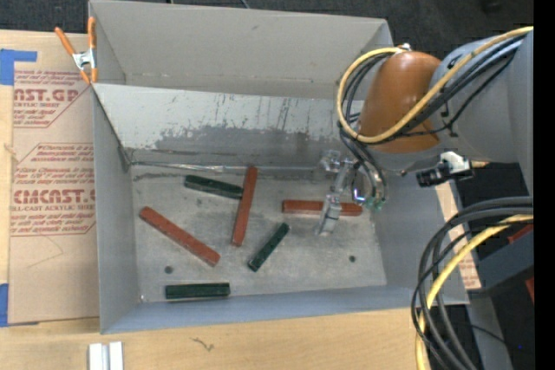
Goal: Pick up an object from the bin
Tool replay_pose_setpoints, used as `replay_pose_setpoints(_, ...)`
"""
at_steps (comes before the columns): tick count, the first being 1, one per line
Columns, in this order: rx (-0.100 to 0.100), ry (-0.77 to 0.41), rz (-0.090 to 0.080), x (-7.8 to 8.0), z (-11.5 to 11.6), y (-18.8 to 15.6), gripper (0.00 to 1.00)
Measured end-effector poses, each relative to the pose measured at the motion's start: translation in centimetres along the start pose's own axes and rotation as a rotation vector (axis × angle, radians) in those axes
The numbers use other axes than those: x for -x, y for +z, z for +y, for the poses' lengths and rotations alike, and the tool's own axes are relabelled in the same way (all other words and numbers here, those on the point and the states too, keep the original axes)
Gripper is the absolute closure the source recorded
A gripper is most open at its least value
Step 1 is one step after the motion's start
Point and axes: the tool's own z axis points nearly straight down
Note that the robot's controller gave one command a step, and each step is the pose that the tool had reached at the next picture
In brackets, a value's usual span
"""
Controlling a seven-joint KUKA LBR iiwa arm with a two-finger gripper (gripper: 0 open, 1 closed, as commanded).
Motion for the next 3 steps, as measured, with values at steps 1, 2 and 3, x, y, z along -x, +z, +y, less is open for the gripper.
replay_pose_setpoints(1, -0.001, 0.083, 0.003, -1.3, -0.7, 0.2, 0.00)
replay_pose_setpoints(2, -0.003, 0.380, 0.005, -1.3, -0.7, 3.2, 0.00)
replay_pose_setpoints(3, -0.002, 0.379, 0.003, -1.4, -0.7, 3.3, 0.00)
